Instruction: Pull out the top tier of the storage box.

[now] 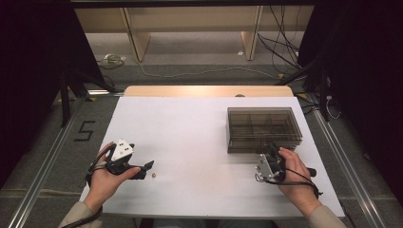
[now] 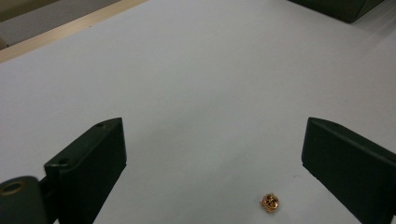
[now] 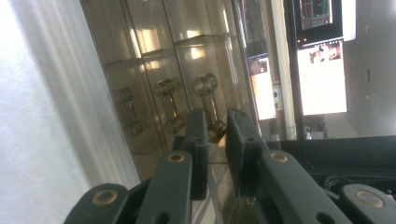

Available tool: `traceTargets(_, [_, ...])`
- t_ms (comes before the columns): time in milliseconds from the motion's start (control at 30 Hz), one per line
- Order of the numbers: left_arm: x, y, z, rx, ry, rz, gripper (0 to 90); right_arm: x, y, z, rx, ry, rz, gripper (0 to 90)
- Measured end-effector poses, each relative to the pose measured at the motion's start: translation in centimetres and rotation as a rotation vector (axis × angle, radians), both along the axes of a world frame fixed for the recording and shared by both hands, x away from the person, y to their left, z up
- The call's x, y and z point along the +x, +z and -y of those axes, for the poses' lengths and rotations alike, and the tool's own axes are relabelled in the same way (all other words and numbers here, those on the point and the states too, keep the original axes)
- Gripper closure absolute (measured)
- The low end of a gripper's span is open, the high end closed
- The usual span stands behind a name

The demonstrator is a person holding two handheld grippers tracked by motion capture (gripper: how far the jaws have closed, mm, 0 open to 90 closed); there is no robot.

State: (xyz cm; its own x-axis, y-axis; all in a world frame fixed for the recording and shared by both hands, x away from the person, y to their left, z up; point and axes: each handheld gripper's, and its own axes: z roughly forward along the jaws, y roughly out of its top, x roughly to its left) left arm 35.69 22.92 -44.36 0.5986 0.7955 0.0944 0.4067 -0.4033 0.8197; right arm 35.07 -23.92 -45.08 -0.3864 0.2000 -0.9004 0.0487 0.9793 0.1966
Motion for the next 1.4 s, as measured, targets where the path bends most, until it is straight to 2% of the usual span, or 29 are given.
traceTargets(167, [0.0, 0.0, 0.1, -0.001, 0.000, 0.000, 6.3, -0.3, 0.1, 0.0, -0.002, -0.004, -0.007, 80.7])
traceTargets(200, [0.0, 0.0, 0.1, -0.002, 0.000, 0.000, 6.3, -0.6, 0.2, 0.1, -0.004, -0.004, 0.006, 88.0])
traceTargets(233, [0.0, 0.0, 0.1, -0.001, 0.000, 0.000, 6.3, -0.6, 0.2, 0.1, -0.004, -0.004, 0.006, 88.0])
traceTargets(267, [0.0, 0.0, 0.1, -0.001, 0.000, 0.000, 6.3, -0.6, 0.2, 0.4, 0.016, -0.010, -0.025, 85.2])
traceTargets(300, [0.0, -0.1, 0.1, 0.000, 0.000, -0.001, 6.3, -0.6, 0.2, 0.4, 0.016, -0.010, -0.025, 85.2])
traceTargets(333, [0.0, 0.0, 0.1, -0.001, 0.000, 0.000, 6.3, -0.6, 0.1, 0.5, 0.023, -0.013, -0.050, 82.5])
traceTargets(467, [0.0, 0.0, 0.1, -0.003, 0.000, 0.002, 6.3, -0.8, 0.5, 0.6, 0.045, -0.013, -0.044, 77.3])
traceTargets(533, [0.0, 0.0, 0.1, -0.005, 0.001, -0.001, 6.3, -0.7, 1.6, 0.9, 0.063, -0.020, -0.063, 72.5])
traceTargets(567, [0.0, 0.0, 0.1, -0.005, 0.001, -0.001, 6.3, -0.7, 1.6, 0.9, 0.063, -0.020, -0.063, 72.5])
traceTargets(600, [0.0, 0.0, 0.1, -0.004, 0.000, 0.000, 6.3, -0.3, 2.3, 1.3, 0.070, -0.016, -0.083, 70.1])
traceTargets(733, [0.0, 0.1, 0.2, -0.006, -0.001, 0.001, 6.3, 0.6, 3.4, 2.0, 0.098, -0.001, -0.163, 66.7])
traceTargets(767, [0.0, 0.1, 0.2, -0.006, -0.001, 0.001, 6.4, 0.6, 3.4, 2.0, 0.098, -0.001, -0.163, 66.7])
traceTargets(800, [0.0, 0.1, 0.2, -0.005, -0.001, 0.001, 6.4, 0.8, 3.6, 2.1, 0.092, 0.005, -0.174, 66.5])
traceTargets(833, [0.0, 0.1, 0.2, -0.006, -0.003, 0.001, 6.6, 1.4, 4.0, 2.2, 0.080, 0.017, -0.212, 65.9])
traceTargets(867, [0.0, 0.1, 0.2, -0.006, -0.004, 0.001, 6.7, 1.5, 4.1, 2.2, 0.082, 0.015, -0.227, 65.7])
traceTargets(933, [0.1, 0.1, 0.2, -0.006, -0.005, 0.001, 6.9, 1.7, 4.2, 2.2, 0.067, 0.027, -0.232, 65.6])
traceTargets(1000, [0.1, 0.1, 0.2, -0.006, -0.003, 0.001, 7.1, 2.2, 4.5, 2.2, 0.036, 0.037, -0.262, 65.5])
traceTargets(1067, [0.0, 0.1, 0.2, -0.009, -0.003, 0.001, 7.1, 2.3, 4.5, 2.2, 0.036, 0.037, -0.266, 65.6])
traceTargets(1133, [0.0, 0.1, 0.2, -0.009, -0.003, 0.002, 7.3, 2.6, 4.7, 2.1, 0.012, 0.049, -0.286, 66.6])
traceTargets(1200, [0.1, 0.1, 0.2, -0.008, -0.005, 0.002, 7.5, 3.0, 5.0, 2.3, 0.010, 0.054, -0.328, 67.2])
traceTargets(1233, [0.1, 0.1, 0.2, -0.008, -0.005, 0.002, 7.5, 3.0, 5.0, 2.3, 0.010, 0.054, -0.328, 67.2])
traceTargets(1267, [0.1, 0.1, 0.2, -0.007, -0.005, 0.002, 7.7, 3.3, 5.2, 2.3, 0.016, 0.048, -0.349, 67.7])
traceTargets(1300, [0.1, 0.1, 0.2, -0.007, -0.005, 0.002, 7.8, 3.3, 5.2, 2.3, 0.016, 0.048, -0.349, 67.7])
traceTargets(1333, [0.1, 0.1, 0.2, -0.007, -0.004, 0.002, 7.8, 3.6, 5.4, 2.4, 0.013, 0.054, -0.380, 68.7])
traceTargets(1400, [0.1, 0.1, 0.2, -0.008, -0.005, 0.002, 7.9, 3.8, 5.5, 2.4, 0.003, 0.060, -0.391, 70.0])
